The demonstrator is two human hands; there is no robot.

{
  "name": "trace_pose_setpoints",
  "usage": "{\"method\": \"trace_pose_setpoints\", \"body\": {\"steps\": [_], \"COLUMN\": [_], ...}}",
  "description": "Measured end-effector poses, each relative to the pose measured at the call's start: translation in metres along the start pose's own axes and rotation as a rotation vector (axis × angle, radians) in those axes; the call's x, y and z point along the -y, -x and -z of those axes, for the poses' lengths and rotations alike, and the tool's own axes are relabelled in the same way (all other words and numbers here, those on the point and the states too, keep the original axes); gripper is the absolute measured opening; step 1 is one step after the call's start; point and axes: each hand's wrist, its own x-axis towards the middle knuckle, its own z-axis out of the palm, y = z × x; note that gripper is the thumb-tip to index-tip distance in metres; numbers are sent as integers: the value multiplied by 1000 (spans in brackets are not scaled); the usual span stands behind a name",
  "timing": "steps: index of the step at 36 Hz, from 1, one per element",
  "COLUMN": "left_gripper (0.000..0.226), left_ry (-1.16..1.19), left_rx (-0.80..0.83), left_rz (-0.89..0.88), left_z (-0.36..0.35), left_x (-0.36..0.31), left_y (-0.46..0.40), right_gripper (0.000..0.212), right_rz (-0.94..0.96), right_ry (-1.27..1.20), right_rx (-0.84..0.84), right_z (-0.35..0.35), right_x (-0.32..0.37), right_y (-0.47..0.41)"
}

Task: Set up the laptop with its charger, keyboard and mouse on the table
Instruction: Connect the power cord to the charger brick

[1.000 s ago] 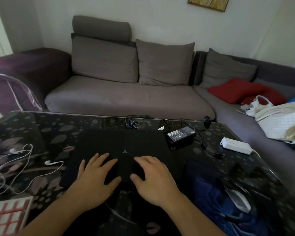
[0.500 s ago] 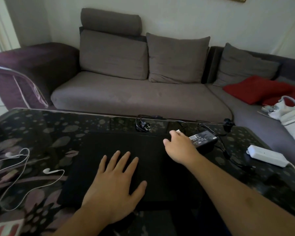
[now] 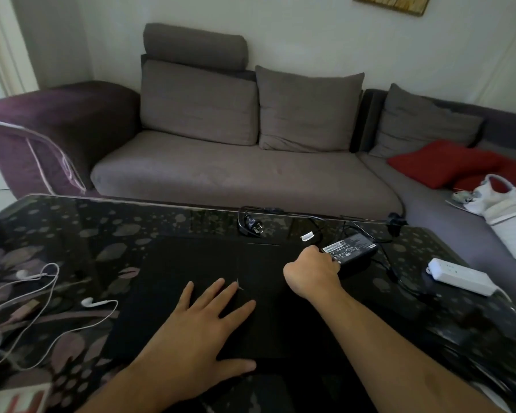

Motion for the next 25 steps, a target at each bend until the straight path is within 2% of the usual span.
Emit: {"method": "trace_pose_setpoints", "body": {"steps": [7, 11, 14, 17, 20, 23, 25], "left_gripper": [91, 91, 81, 59, 36, 30, 28], "left_ry": [119, 224, 266, 304, 411, 471, 490], "left_rx": [-15, -83, -187, -293, -332, -330, -330], "left_rz": [34, 74, 110, 146, 177, 198, 204], "left_z": [-6, 1, 3, 4, 4, 5, 5], "left_x": [-3, -8, -12, -9, 0, 7, 8], "left_y": [5, 5, 2, -8, -21, -29, -32], "right_gripper": [65, 60, 46, 52, 57, 50, 37], "right_rz": [58, 182, 282, 339, 361, 349, 370], "right_ry": [48, 172, 165, 136, 316, 414, 418], "right_rx": [21, -82, -126, -112, -73, 34, -2], "right_z": [1, -2, -2, 7, 18, 25, 24], "right_x": [-4, -6, -4, -3, -4, -3, -3], "right_y": [8, 1, -20, -56, -97, -116, -121]}}
